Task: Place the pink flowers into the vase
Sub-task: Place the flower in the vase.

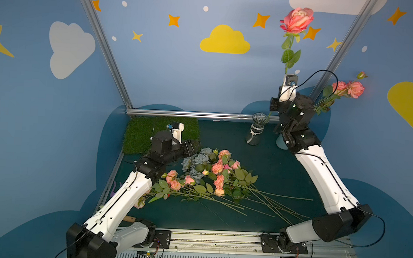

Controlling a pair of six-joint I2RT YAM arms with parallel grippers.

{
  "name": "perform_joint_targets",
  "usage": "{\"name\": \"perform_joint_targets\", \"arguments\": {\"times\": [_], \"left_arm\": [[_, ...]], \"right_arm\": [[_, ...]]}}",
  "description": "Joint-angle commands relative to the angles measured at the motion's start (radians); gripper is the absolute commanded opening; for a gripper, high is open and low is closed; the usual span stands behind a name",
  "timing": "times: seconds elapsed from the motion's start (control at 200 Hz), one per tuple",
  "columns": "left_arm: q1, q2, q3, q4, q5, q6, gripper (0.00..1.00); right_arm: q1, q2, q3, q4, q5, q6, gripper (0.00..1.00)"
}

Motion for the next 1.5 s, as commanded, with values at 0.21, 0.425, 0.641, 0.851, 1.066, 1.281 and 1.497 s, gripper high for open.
{"name": "perform_joint_targets", "arguments": {"times": [0.21, 0.425, 0.641, 0.851, 1.066, 1.281, 1.497], "left_arm": [[0.011, 0.007, -0.058, 0.080, 0.041, -0.027, 0.41], [0.023, 0.042, -0.089, 0.155, 0.106, -0.062, 0.41], [0.024, 0.074, -0.099, 0.195, 0.151, -0.075, 0.41], [0.028, 0.106, -0.100, 0.222, 0.170, -0.078, 0.41], [0.032, 0.139, -0.102, 0.251, 0.196, -0.089, 0.40], [0.042, 0.143, -0.106, 0.264, 0.200, -0.096, 0.40], [0.048, 0.141, -0.108, 0.266, 0.204, -0.099, 0.40]], "right_arm": [[-0.099, 0.129, 0.112, 0.070, 0.231, -0.078, 0.00], [-0.102, 0.174, -0.045, 0.396, 0.322, -0.228, 0.00], [-0.109, 0.240, -0.106, 0.625, 0.373, -0.316, 0.00], [-0.137, 0.290, -0.088, 0.693, 0.391, -0.314, 0.00], [-0.167, 0.300, -0.069, 0.718, 0.397, -0.287, 0.00], [-0.184, 0.330, -0.032, 0.694, 0.421, -0.283, 0.00], [-0.197, 0.345, -0.071, 0.679, 0.451, -0.208, 0.00]]}}
